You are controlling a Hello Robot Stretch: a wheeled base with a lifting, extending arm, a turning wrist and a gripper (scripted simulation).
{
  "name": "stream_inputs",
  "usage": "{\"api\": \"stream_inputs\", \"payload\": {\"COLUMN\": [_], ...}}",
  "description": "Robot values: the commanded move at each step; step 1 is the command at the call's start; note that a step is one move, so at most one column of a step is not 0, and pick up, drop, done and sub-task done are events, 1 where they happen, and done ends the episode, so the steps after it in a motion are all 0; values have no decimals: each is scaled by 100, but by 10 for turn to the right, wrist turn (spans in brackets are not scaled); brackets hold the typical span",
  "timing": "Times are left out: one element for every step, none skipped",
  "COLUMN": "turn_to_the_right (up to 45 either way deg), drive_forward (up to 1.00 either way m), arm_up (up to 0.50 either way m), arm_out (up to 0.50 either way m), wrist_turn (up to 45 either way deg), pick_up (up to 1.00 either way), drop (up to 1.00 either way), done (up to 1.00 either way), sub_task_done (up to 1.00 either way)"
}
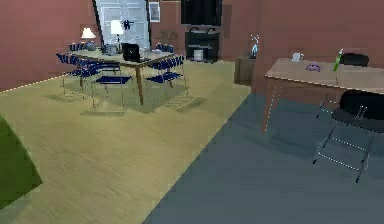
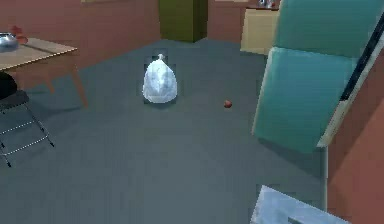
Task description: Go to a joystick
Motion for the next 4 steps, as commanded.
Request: {"api": "stream_inputs", "payload": {"turn_to_the_right": [210, 0, -420, 0], "drive_forward": [0, 30, 0, 100], "arm_up": [0, 0, 0, 0], "arm_out": [0, 0, 0, 0], "wrist_turn": [0, 0, 0, 0], "pick_up": [0, 0, 0, 0], "drop": [0, 0, 0, 0], "done": [0, 0, 0, 0], "sub_task_done": [0, 0, 0, 0]}}
